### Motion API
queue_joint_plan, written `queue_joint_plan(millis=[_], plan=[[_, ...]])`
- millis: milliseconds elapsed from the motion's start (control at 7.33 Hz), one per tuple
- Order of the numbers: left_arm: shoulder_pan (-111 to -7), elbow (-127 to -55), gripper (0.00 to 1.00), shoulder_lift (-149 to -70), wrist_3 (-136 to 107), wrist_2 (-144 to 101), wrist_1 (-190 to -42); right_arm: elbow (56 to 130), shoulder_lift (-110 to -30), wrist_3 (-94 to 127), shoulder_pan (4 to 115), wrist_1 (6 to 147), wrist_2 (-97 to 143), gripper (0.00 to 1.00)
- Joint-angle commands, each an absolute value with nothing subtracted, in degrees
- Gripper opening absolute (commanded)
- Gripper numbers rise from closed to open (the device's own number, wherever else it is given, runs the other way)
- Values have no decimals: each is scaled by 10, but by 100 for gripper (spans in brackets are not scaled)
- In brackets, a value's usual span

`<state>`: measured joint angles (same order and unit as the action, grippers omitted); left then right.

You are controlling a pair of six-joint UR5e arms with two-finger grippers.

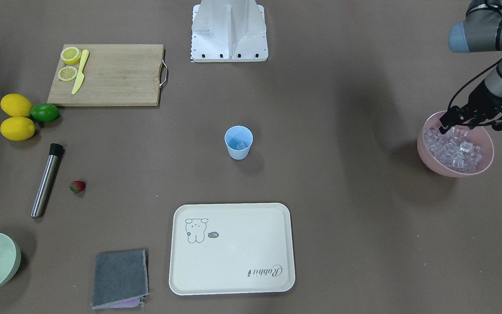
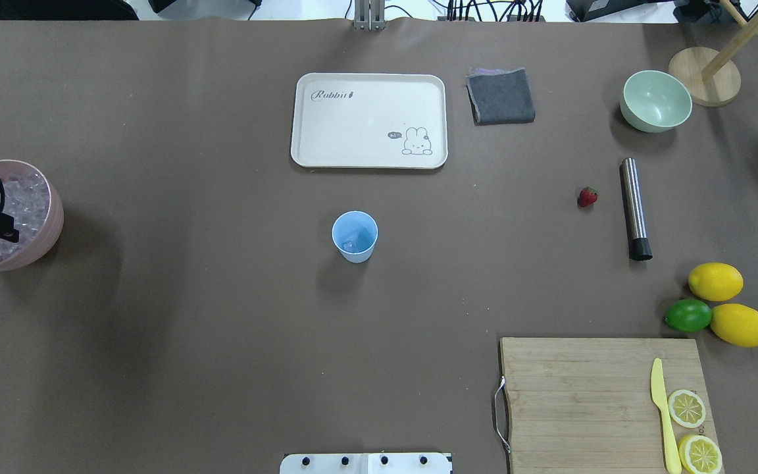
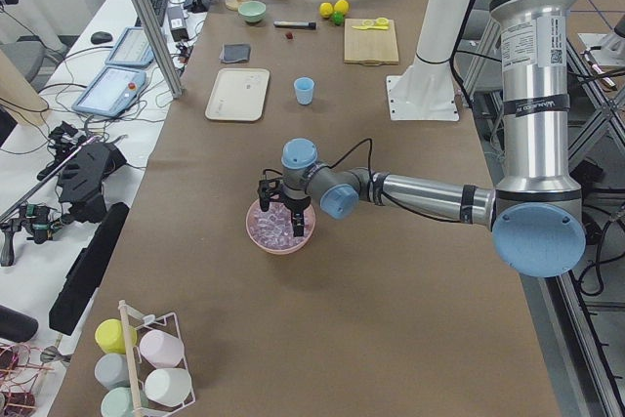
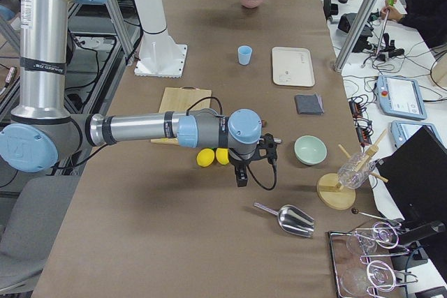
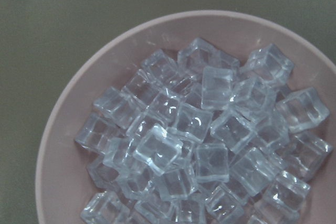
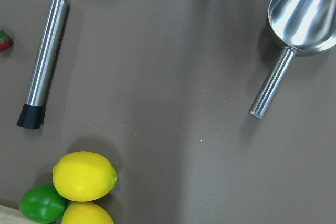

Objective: Mash ice and strawberries in cup
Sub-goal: 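Grasp another ice cube from the pink bowl with the left gripper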

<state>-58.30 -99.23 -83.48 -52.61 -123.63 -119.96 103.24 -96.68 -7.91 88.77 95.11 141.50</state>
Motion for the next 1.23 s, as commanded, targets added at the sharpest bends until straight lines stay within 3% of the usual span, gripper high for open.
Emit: queue_joint_plan(millis=[0, 136, 273, 409, 545, 1091], plan=[[-579, -988, 75, -831, -529, -1235, -1209, 1033, -968, -79, 888, 952, 1416, 100], [-579, -989, 51, -824, -529, -1235, -1209, 1033, -970, -79, 888, 951, 1416, 100], [-579, -987, 36, -824, -529, -1235, -1209, 1034, -970, -78, 888, 952, 1416, 100], [-579, -988, 13, -824, -530, -1235, -1209, 1036, -971, -78, 888, 952, 1416, 100], [-579, -990, 0, -825, -530, -1238, -1208, 1040, -974, -78, 888, 952, 1416, 100], [-605, -1039, 0, -842, -524, -1320, -1199, 1052, -983, -78, 888, 952, 1416, 100]])
